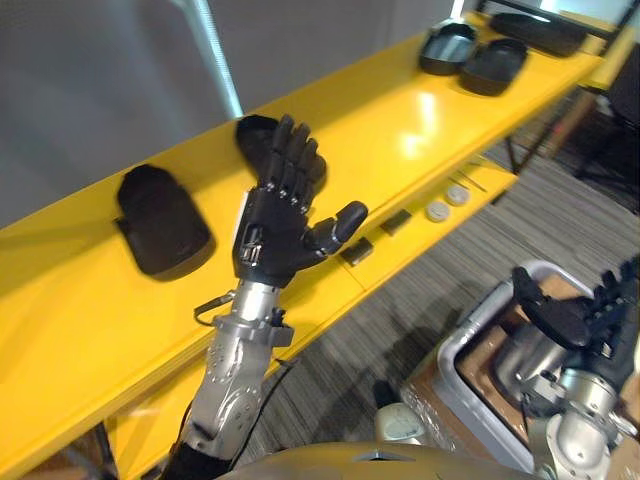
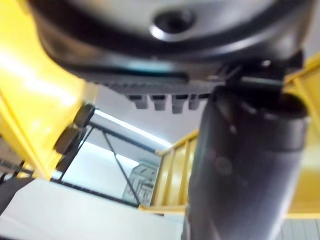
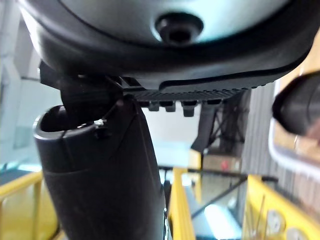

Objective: Walk over and take three plastic housings, then place them on the shelf

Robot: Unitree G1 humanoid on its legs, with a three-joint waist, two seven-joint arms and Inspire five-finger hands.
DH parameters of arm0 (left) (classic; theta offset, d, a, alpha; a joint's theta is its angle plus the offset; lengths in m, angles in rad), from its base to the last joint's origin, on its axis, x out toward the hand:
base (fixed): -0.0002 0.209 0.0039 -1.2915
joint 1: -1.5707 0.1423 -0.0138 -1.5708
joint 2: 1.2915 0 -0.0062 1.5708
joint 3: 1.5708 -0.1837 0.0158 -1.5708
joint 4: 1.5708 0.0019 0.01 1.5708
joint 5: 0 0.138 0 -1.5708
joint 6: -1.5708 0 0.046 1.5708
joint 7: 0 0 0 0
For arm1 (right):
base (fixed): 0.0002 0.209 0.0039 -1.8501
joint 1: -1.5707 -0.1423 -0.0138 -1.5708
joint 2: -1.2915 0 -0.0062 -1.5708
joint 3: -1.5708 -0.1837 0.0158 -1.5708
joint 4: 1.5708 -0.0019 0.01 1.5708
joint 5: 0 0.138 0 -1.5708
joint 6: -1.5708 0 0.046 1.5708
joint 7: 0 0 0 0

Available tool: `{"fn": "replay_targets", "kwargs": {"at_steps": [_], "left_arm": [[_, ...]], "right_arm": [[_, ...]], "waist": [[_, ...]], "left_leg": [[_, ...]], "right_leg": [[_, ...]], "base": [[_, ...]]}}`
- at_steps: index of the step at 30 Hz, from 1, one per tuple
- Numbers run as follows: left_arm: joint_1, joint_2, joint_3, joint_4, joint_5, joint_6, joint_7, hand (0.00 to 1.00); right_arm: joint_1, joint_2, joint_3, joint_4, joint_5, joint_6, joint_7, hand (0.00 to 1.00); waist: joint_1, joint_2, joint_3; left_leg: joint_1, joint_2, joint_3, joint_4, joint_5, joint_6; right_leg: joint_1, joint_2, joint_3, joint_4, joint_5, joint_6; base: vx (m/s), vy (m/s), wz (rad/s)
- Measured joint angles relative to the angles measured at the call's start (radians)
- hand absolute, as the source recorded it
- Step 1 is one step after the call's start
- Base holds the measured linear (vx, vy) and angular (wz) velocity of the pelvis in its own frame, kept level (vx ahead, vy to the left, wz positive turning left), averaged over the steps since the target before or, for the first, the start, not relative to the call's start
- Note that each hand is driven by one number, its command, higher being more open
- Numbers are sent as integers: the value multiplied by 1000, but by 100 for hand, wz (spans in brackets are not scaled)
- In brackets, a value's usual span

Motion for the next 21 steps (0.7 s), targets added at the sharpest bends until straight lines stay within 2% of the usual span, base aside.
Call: {"fn": "replay_targets", "kwargs": {"at_steps": [2,5,6,7,8,9,10,11,12,13,14,18,20,21], "left_arm": [[-44,-4,-18,16,50,0,61,100],[-48,-6,-13,26,70,0,172,100],[-34,-6,3,25,75,-1,200,100],[-6,-7,42,21,84,-1,213,100],[14,-7,65,12,85,-1,215,100],[54,-8,113,-8,85,-1,212,100],[73,-8,135,-19,85,-1,209,100],[98,-8,169,-39,86,-2,201,100],[103,-8,185,-51,85,-4,195,100],[108,-8,202,-65,83,-19,173,100],[109,-8,204,-69,82,-23,168,100],[132,-10,206,-113,68,-43,158,100],[156,-26,212,-127,60,-46,152,100],[164,-37,221,-127,54,-46,157,100]], "right_arm": [[3,0,-3,0,8,-11,10,100],[-36,-4,33,0,38,-43,51,100],[-52,-11,47,0,38,-51,67,100],[-78,-31,68,0,46,-54,86,100],[-92,-46,79,0,53,-57,94,100],[-123,-75,96,1,82,-63,117,100],[-137,-87,101,2,87,-63,124,100],[-163,-99,112,13,86,-64,135,100],[-174,-99,113,29,86,-64,141,100],[-191,-90,138,71,86,-63,144,100],[-188,-80,152,84,86,-63,145,100],[-114,13,230,93,38,-66,157,100],[-96,24,261,94,41,-67,177,100],[-112,27,281,99,41,-69,198,100]], "waist": [[-5,1,0],[10,13,5],[31,16,4],[47,20,7],[55,22,8],[70,36,10],[78,41,12],[88,58,12],[101,59,21],[122,39,38],[134,30,44],[155,22,48],[162,15,53],[171,21,58]], "left_leg": [[-34,16,-36,73,-40,14],[-67,35,-239,201,-117,42],[-86,32,-333,266,-142,58],[-107,21,-439,328,-164,60],[-121,17,-480,354,-178,59],[-139,7,-541,384,-207,62],[-146,3,-559,388,-221,63],[-157,0,-572,382,-254,59],[-157,-3,-572,375,-276,46],[-169,-18,-576,389,-295,29],[-171,-25,-578,404,-299,32],[-192,-49,-566,516,-343,59],[-177,-42,-516,547,-359,75],[-170,-19,-470,541,-348,90]], "right_leg": [[-31,18,47,1,12,-4],[-45,57,134,8,18,-6],[-53,68,173,20,11,-15],[-62,79,207,28,10,-15],[-73,86,222,35,9,-15],[-93,95,239,45,9,-14],[-107,99,246,55,9,-14],[-136,103,245,83,5,-6],[-155,103,239,116,-4,6],[-179,94,236,174,-14,18],[-182,90,234,188,-16,17],[-171,65,221,209,1,38],[-168,62,161,203,49,21],[-157,52,103,149,109,-30]], "base": [[11,-69,-79],[5,-42,-97],[-30,47,-106],[-49,81,-97],[-78,132,-79],[-80,126,-50],[-118,166,-32],[-131,148,1],[-206,166,20],[-150,100,21],[-155,83,18],[-139,98,-16],[-178,58,-76],[-280,-2,-116]]}}
